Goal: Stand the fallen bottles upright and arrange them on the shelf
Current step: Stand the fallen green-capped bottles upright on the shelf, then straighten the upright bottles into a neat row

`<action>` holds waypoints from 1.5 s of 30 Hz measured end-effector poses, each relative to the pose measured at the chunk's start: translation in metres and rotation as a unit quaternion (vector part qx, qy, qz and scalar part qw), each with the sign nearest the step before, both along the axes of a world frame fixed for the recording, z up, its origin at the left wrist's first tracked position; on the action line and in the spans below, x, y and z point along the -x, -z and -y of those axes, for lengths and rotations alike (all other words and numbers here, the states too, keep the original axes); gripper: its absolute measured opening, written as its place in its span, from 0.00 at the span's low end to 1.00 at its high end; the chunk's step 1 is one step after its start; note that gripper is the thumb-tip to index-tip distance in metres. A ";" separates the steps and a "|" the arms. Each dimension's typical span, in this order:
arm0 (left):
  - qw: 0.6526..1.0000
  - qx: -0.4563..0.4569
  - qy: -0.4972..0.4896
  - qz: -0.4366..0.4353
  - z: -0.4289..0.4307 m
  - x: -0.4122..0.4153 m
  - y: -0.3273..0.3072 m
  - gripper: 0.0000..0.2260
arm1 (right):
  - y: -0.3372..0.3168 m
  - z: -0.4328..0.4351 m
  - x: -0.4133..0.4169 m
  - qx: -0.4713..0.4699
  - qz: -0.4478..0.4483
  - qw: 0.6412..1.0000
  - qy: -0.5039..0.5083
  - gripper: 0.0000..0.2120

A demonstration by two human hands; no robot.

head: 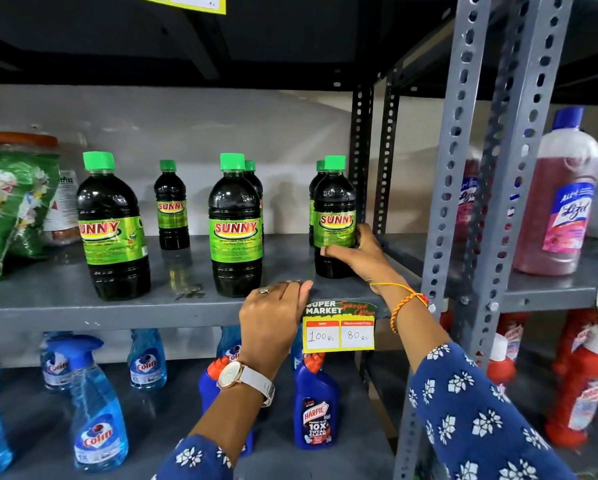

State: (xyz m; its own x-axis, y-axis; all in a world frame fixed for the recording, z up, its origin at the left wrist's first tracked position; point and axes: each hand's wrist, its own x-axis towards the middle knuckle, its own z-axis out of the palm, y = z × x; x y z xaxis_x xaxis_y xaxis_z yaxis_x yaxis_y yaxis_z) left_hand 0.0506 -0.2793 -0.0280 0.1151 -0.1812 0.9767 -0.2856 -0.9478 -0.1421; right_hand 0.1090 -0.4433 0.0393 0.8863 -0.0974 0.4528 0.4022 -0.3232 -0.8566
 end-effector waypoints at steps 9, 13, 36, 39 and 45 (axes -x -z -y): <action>1.000 -0.003 0.015 -0.019 0.000 0.001 -0.001 0.16 | 0.000 0.000 0.000 0.015 0.005 1.000 0.016 0.32; 0.999 -0.010 0.020 -0.025 -0.001 0.003 -0.003 0.15 | -0.001 0.001 0.006 0.021 0.006 1.000 0.018 0.32; 0.994 -0.001 0.043 -0.105 0.000 0.017 -0.006 0.11 | 0.011 0.014 0.044 0.021 0.037 0.999 -0.021 0.21; 0.995 -0.006 0.035 -0.094 0.000 0.016 -0.005 0.11 | 0.011 0.012 0.048 0.027 0.042 0.999 -0.012 0.20; 0.998 0.002 0.022 -0.063 0.001 0.014 -0.006 0.13 | 0.011 0.011 0.052 0.059 0.070 0.996 0.001 0.25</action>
State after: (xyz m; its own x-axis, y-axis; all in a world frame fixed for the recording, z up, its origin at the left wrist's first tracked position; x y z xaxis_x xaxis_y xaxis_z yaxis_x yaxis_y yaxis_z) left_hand 0.0363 -0.2800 -0.0224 0.2294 -0.1850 0.9556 -0.3432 -0.9341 -0.0985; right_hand 0.0567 -0.4540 0.0285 0.8136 -0.0385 0.5801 0.5139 -0.4191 -0.7485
